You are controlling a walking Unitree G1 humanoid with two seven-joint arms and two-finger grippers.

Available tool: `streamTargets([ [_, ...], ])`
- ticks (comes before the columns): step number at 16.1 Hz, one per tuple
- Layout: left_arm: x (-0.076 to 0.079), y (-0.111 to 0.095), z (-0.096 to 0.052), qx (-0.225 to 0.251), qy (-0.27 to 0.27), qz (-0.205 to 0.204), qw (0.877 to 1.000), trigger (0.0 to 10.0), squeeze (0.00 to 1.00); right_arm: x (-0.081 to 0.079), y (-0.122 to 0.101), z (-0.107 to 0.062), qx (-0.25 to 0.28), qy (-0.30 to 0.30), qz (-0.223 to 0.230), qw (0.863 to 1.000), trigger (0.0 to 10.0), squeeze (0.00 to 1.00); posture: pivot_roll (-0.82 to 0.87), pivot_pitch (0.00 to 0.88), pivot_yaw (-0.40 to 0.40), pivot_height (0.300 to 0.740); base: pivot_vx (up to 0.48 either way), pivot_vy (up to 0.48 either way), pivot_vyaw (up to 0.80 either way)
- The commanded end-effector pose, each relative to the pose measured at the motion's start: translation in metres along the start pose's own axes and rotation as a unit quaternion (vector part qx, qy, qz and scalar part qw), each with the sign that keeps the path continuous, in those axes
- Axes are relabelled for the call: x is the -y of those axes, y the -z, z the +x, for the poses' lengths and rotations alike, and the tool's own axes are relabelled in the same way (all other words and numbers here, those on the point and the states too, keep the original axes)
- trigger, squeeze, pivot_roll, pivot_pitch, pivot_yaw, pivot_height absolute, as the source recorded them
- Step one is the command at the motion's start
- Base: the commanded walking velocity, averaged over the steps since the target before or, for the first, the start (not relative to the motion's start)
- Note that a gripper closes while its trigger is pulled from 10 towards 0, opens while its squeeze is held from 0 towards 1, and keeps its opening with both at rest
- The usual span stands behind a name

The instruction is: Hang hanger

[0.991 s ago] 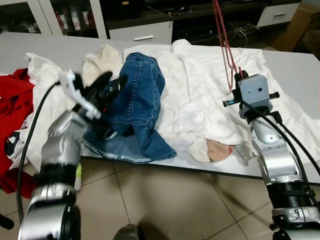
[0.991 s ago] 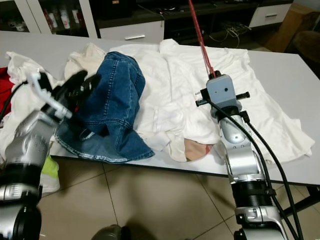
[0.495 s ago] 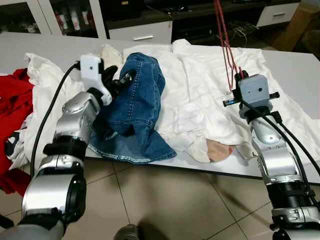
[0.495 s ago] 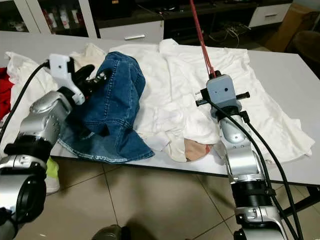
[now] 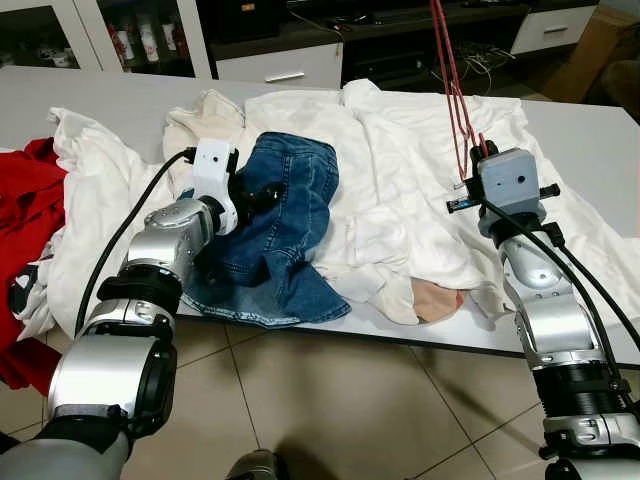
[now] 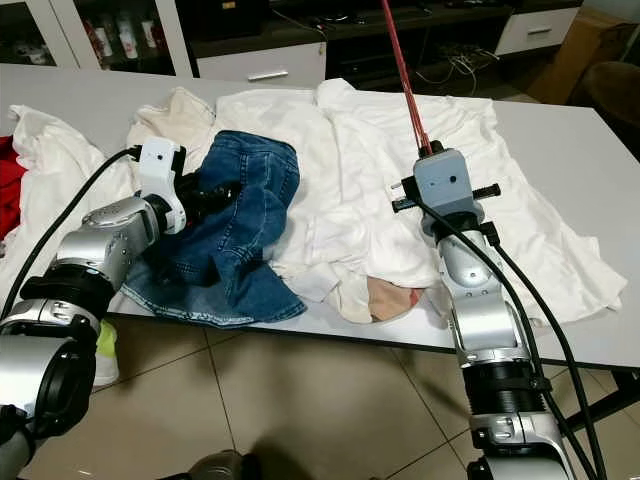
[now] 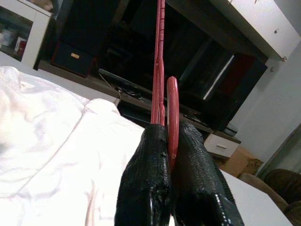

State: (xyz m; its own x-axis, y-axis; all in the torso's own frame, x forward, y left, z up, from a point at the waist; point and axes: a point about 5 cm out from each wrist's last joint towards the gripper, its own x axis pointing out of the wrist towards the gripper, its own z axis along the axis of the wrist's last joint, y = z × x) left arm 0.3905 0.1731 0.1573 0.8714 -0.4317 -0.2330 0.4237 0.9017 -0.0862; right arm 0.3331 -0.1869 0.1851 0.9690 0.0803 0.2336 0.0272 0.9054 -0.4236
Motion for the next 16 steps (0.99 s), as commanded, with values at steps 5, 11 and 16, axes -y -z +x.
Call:
streamTargets([
  [5,0.0040,0.0073,0.0025,-0.021,0.008,0.010,1.000,0.0,0.00,0.0055,-0.0025,0.0016,0.004,0.010,0.002,1.000,10.0,0.00,0.09,0.000,0.035,0.740,0.000,0.000,0.00],
  [11,0.0074,0.0037,0.0015,0.043,0.015,0.020,0.999,0.0,0.00,0.0065,-0.0023,0.0009,0.003,0.008,-0.001,1.000,10.0,0.00,0.09,0.001,0.030,0.740,0.000,0.000,0.00],
  [16,0.0071,0.0061,-0.0002,0.053,0.019,0.017,0.998,0.0,0.00,0.0048,-0.0022,0.0009,0.003,0.006,0.000,1.000,10.0,0.00,0.09,0.004,0.027,0.740,0.000,0.000,0.00],
])
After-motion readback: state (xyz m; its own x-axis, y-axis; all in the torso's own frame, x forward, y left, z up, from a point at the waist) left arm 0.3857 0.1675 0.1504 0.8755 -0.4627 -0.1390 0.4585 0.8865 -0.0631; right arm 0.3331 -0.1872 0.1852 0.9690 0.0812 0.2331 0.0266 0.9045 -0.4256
